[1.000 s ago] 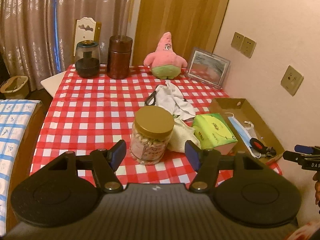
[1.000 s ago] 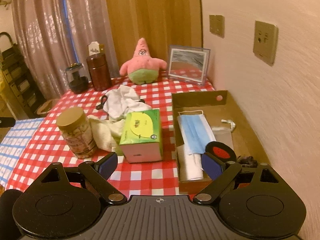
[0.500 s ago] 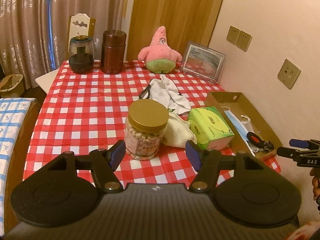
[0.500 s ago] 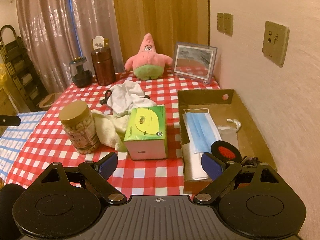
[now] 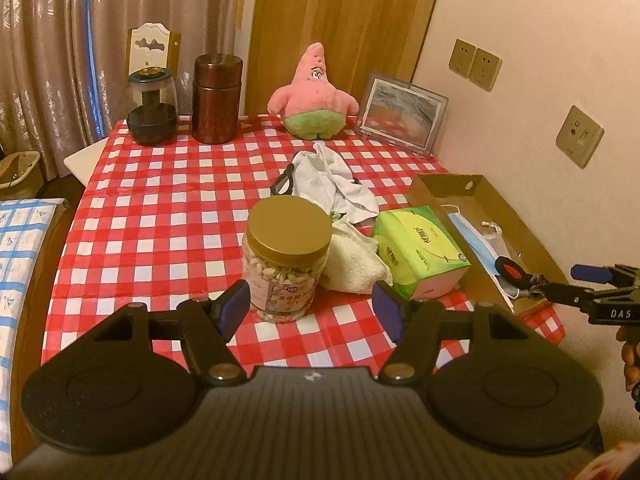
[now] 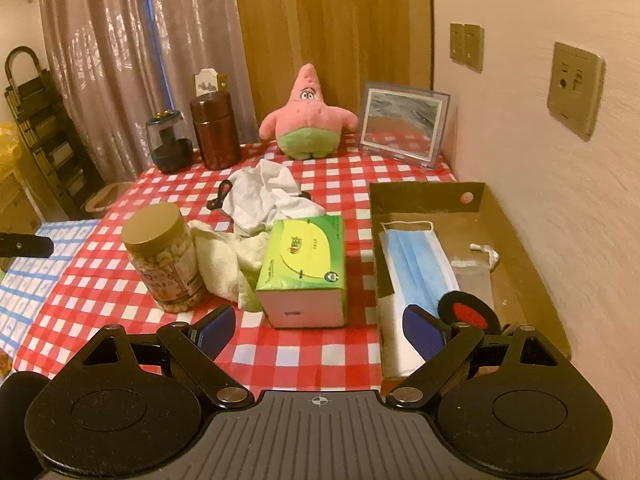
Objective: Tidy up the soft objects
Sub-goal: 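Move both grippers back toward the remaining items on the table, then grasp the cream terry towel with the right gripper and lift it, then carry the cream towel over the cardboard tray with the right gripper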
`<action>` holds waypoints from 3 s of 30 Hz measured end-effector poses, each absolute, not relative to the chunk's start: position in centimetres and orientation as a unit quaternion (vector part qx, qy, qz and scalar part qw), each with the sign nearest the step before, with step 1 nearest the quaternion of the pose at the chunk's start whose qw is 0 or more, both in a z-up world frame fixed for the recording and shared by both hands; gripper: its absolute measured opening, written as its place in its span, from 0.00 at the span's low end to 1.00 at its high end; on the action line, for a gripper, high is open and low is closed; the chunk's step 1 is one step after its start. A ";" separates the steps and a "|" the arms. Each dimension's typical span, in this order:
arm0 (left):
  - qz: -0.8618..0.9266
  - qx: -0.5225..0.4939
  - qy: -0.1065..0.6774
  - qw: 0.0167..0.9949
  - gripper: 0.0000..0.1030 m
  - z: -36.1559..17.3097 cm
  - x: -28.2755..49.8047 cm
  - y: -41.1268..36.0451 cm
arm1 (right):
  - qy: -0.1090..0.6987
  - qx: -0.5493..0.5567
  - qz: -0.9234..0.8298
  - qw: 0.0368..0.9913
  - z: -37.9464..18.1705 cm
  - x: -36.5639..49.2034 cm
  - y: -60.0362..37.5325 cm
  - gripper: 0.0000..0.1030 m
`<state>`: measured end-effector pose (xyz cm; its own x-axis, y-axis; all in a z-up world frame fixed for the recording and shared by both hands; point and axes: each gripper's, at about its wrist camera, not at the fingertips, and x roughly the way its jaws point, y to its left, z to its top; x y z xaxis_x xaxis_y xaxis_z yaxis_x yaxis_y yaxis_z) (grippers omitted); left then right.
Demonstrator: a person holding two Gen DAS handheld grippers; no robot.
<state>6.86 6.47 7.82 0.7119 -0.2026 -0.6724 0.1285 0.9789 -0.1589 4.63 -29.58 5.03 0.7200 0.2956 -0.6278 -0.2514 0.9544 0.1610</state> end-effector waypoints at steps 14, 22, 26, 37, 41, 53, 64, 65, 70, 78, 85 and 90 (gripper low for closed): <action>-0.115 -0.008 0.382 0.917 0.62 6.2 9.7 4.9 | 0.338 -0.025 0.217 0.915 4.1 7.8 -26.8 0.87; -0.153 0.039 0.392 0.906 0.63 5.3 12.1 4.8 | 0.321 -0.165 0.329 0.873 2.4 11.3 -22.8 0.87; -0.178 0.062 0.400 0.897 0.66 4.9 13.7 5.6 | 0.318 -0.208 0.374 0.846 1.2 13.5 -20.9 0.87; -0.212 0.117 0.413 0.878 0.79 3.9 18.2 8.1 | 0.327 -0.338 0.477 0.742 -3.7 20.5 -14.3 0.87; -0.225 0.138 0.420 0.868 0.82 3.2 19.9 8.6 | 0.334 -0.352 0.498 0.719 -5.2 22.9 -12.6 0.87; -0.266 0.184 0.444 0.835 0.84 0.8 23.3 9.8 | 0.358 -0.403 0.517 0.665 -9.2 27.2 -9.0 0.87; -0.269 0.191 0.456 0.826 0.84 -0.2 23.9 10.3 | 0.392 -0.412 0.525 0.633 -11.3 28.6 -7.6 0.72; -0.267 0.191 0.457 0.826 0.84 -0.2 23.9 10.4 | 0.396 -0.407 0.529 0.631 -11.2 28.6 -7.6 0.62; -0.259 0.191 0.457 0.829 0.84 0.1 23.7 10.8 | 0.387 -0.400 0.520 0.648 -10.1 27.6 -8.5 0.21; -0.251 0.188 0.449 0.837 0.84 1.5 22.8 10.8 | 0.352 -0.381 0.487 0.702 -5.8 24.1 -11.3 0.17; -0.239 0.191 0.443 0.842 0.84 3.3 21.9 10.2 | 0.307 -0.343 0.466 0.756 -0.9 20.3 -14.6 0.17; -0.234 0.192 0.440 0.845 0.84 4.2 21.3 9.6 | 0.282 -0.290 0.451 0.795 2.1 18.1 -17.6 0.17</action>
